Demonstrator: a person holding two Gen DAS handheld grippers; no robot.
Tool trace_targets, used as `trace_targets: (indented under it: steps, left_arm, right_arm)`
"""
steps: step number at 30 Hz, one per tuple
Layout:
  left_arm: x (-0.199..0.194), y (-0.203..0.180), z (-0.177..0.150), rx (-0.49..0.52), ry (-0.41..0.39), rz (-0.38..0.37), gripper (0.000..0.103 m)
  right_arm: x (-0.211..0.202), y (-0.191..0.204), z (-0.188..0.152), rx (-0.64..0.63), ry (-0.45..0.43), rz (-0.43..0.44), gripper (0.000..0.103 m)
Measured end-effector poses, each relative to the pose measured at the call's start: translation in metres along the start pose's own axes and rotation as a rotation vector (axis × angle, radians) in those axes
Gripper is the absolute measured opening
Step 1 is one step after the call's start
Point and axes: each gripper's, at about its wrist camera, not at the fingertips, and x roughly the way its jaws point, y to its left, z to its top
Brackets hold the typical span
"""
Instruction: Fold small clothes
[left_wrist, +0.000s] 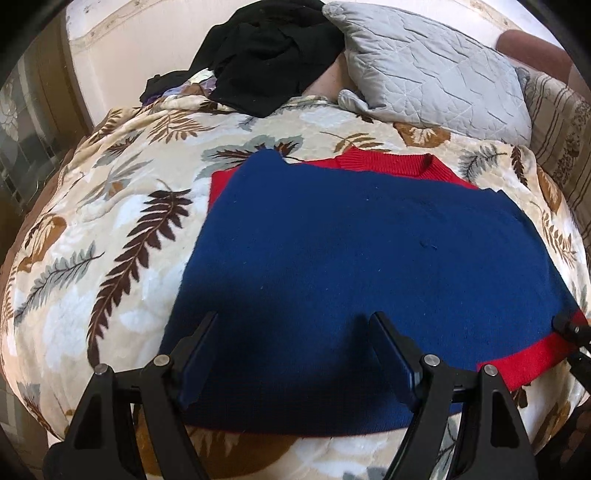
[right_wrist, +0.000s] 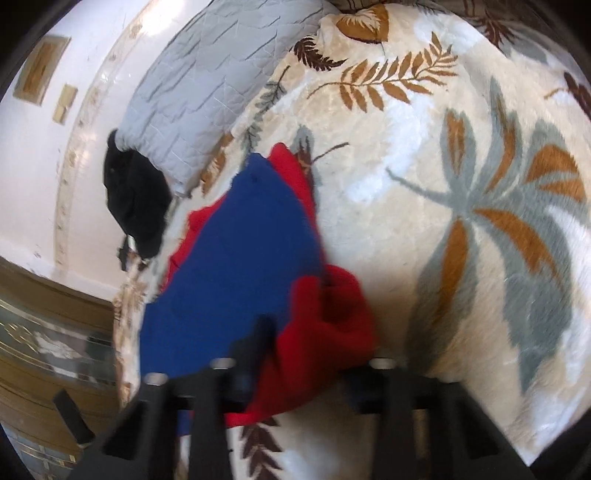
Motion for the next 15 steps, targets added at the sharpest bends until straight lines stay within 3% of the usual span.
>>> trace_targets:
  steps: [3, 5, 6, 7, 8, 9, 12, 15]
  left_arm:
    - [0.002, -0.003, 0.002, 0.004, 0.001, 0.001, 0.081]
    - [0.001, -0.003, 0.004, -0.003, -0.008, -0.006, 0.081]
    - [0.001, -0.004, 0.004, -0.001, -0.010, -0.010, 0.081]
    - [0.003, -0.004, 0.004, 0.003, -0.012, -0.013, 0.081]
    - [0.006, -0.005, 0.003, 0.006, -0.009, -0.012, 0.081]
    - [0.010, -0.006, 0.002, 0.008, 0.001, -0.012, 0.082]
    - [0.021, -0.007, -0.003, 0.005, 0.008, -0.001, 0.089]
    - [0.022, -0.006, -0.003, -0.003, 0.013, -0.006, 0.089]
  right_arm:
    - [-0.010, -0.001, -0.002, -0.037, 0.001, -0.042, 0.017]
    - [-0.017, -0.005, -0.003, -0.046, 0.027, -0.044, 0.023]
    - [-0.025, -0.008, -0.002, -0.058, 0.022, -0.046, 0.039]
    - [-0.030, -0.009, -0.001, -0.063, 0.013, -0.052, 0.077]
    - [-0.040, -0.009, 0.003, -0.061, -0.015, -0.051, 0.089]
    - [-0.051, -0.005, 0.010, -0.071, -0.052, -0.020, 0.092]
    - [-0.051, 0.018, 0.038, -0.164, -0.051, 0.041, 0.092]
    - [-0.003, 0.031, 0.084, -0.168, 0.060, 0.080, 0.092]
